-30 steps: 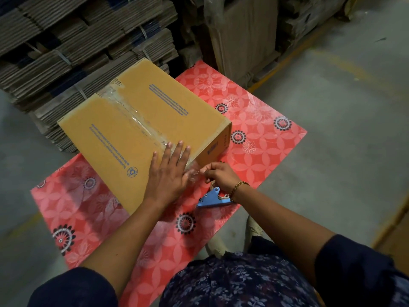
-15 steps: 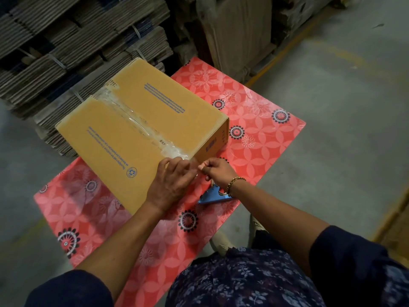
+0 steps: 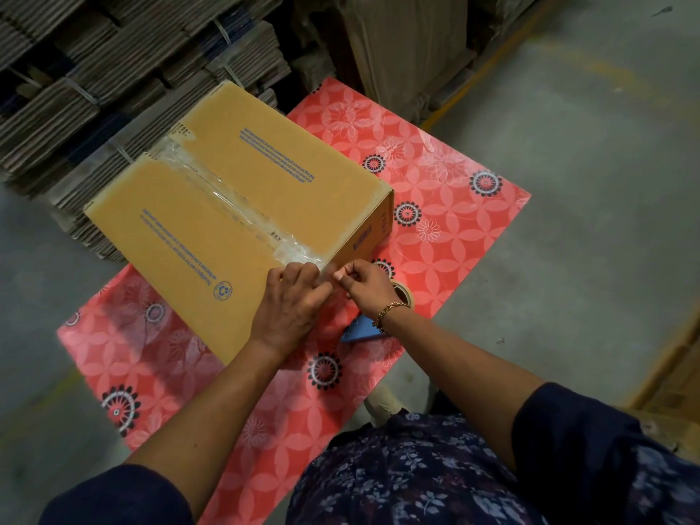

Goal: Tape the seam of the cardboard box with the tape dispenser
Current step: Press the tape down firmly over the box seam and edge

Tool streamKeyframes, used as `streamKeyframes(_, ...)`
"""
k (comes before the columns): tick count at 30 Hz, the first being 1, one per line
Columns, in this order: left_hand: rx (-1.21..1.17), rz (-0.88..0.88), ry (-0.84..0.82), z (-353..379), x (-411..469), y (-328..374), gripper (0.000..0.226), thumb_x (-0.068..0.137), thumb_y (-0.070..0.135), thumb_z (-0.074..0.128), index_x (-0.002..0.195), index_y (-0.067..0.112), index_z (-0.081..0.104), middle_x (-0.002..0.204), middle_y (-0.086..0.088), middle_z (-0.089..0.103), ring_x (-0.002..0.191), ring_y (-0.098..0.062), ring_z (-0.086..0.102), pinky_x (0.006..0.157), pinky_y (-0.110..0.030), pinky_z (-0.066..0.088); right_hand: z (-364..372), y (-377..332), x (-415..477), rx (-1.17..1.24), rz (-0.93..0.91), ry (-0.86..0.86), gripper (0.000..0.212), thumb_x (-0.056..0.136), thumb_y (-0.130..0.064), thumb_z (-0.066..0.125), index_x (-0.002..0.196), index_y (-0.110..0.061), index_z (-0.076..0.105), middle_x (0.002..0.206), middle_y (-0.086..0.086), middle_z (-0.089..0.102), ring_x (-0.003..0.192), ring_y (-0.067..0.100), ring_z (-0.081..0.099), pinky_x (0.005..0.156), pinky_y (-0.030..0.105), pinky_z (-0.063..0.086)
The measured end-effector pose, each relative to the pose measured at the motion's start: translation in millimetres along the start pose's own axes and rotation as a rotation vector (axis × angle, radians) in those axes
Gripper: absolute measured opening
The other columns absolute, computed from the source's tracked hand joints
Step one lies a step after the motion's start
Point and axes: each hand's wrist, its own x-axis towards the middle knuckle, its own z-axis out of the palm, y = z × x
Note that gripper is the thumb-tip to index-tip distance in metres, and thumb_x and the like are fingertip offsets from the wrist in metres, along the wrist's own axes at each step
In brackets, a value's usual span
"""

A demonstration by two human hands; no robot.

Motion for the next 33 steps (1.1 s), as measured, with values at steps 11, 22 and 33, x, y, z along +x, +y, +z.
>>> streamKeyframes(11, 0.016, -0.048, -0.117, 0, 5, -1, 0.027, 0.075, 0.011, 0.073, 0.089, 0.021, 0.052, 0.090, -0.009, 0.051, 0.083, -0.032, 0.049, 0.067, -0.045, 0.035, 9, 11, 3, 0.025, -0.059, 0.061, 0.010, 0.090, -0.024, 0.066, 0.082, -0.018, 0.063, 0.071, -0.012, 0.059, 0.069, 0.013, 0.057, 0.070, 0.039, 0.051)
streamKeyframes(22, 0.029, -0.088, -0.270, -5, 7, 0, 0.029, 0.081, 0.043, 0.067, 0.090, 0.017, 0.060, 0.100, -0.011, 0.052, 0.093, -0.033, 0.046, 0.070, -0.046, 0.036, 13, 10, -1, -0.056, -0.131, 0.119, 0.011, 0.089, -0.032, 0.062, 0.081, -0.026, 0.058, 0.078, -0.006, 0.063, 0.074, 0.018, 0.061, 0.074, 0.045, 0.051)
streamKeyframes(33, -0.107, -0.326, -0.145, -14, 10, 2, 0.042, 0.093, 0.053, 0.060, 0.092, 0.013, 0.050, 0.100, -0.012, 0.054, 0.094, -0.034, 0.051, 0.075, -0.049, 0.041, -61, -24, -5, -0.836, -0.622, 0.197, 0.034, 0.073, -0.037, 0.062, 0.100, -0.017, 0.059, 0.102, 0.004, 0.060, 0.097, 0.030, 0.055, 0.078, 0.043, 0.046)
